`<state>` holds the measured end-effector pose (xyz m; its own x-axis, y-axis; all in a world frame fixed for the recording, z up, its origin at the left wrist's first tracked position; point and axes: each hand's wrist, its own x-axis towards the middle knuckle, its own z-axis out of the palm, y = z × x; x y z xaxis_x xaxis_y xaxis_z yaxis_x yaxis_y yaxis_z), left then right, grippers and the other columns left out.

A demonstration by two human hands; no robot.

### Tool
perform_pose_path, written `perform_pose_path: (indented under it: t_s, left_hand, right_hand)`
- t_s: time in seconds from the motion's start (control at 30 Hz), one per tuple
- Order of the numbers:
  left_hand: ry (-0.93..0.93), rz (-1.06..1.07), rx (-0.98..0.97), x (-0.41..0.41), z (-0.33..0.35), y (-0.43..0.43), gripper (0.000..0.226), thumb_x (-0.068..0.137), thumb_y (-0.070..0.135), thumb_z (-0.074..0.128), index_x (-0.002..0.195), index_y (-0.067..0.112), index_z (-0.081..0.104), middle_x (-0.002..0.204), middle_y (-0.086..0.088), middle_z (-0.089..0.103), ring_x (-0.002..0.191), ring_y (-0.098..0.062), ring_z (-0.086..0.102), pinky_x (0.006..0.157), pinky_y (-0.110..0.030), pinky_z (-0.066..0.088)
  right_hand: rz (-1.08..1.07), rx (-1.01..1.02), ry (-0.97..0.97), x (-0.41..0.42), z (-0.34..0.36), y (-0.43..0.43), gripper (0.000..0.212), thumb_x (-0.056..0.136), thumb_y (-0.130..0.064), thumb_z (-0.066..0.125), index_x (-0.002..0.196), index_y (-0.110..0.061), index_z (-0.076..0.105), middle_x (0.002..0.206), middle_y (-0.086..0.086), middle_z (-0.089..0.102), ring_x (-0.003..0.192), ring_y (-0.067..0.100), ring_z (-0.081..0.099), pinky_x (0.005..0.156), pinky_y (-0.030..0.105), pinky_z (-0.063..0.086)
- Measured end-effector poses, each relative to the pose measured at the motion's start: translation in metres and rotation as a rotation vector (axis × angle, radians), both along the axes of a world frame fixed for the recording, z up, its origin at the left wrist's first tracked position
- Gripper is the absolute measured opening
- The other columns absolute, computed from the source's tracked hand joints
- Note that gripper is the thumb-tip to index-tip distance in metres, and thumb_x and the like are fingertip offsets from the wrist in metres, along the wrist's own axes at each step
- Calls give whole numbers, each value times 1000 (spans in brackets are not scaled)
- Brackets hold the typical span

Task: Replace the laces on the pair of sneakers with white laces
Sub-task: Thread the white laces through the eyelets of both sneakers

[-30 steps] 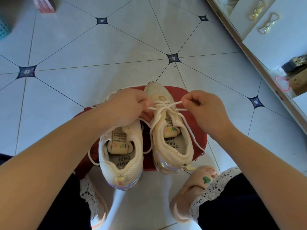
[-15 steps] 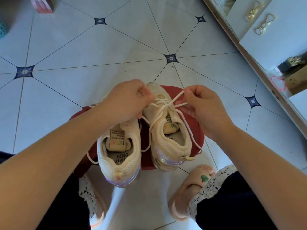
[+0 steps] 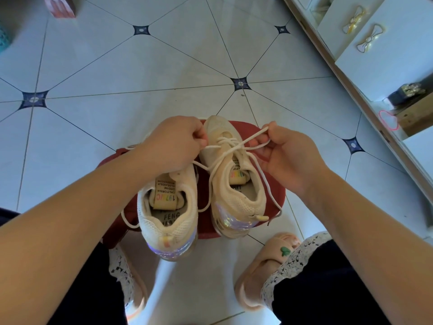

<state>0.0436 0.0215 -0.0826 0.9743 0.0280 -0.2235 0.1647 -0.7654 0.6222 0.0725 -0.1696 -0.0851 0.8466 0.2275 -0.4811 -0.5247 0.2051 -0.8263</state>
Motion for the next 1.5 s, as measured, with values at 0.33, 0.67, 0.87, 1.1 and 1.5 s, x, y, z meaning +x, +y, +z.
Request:
perform_pose_path:
  t_s: [0.33,0.67,0.87,1.1,1.5]
  left_hand:
    - [-251,-226,311,-23,14,-13,39,58,68,44,60,29,46,63,9,54,63,-9,50,58,-28,30]
    - [-77,-140,161,-21,5,-14,22,76,44,67,82,29,52,80,11,61,78,-10,57,65,-28,43]
    - [-72,-68,70,-21,3,-19,25,76,36,70,69,29,48,72,12,53,69,-5,50,58,-21,36]
    - [-3,-93,178,-13,26,3,19,78,23,65,64,34,58,73,17,55,68,-2,48,54,-15,28]
    - [-71,-158,138,-15,16,-10,9,83,38,58,78,30,57,76,15,53,79,-8,48,65,-18,34]
  right_hand:
    - [455,-834,-282,-10,4,0,32,78,-41,68,87,-11,61,92,4,68,90,20,64,88,41,51]
    - [389,-803,-339,-13,4,-1,20,87,-27,61,83,-8,66,93,6,68,93,24,63,90,43,51]
    - [373,-755,-316,-13,3,-1,14,86,-25,63,78,-13,65,90,6,69,94,27,64,88,44,53]
    - [295,-1014,-488,-6,3,-12,17,88,-22,55,71,-19,56,68,-3,61,67,15,56,64,29,47]
    - [410,-871,-468,-10,-3,-10,11,89,-35,56,97,-28,56,95,-15,59,89,-1,55,77,21,43]
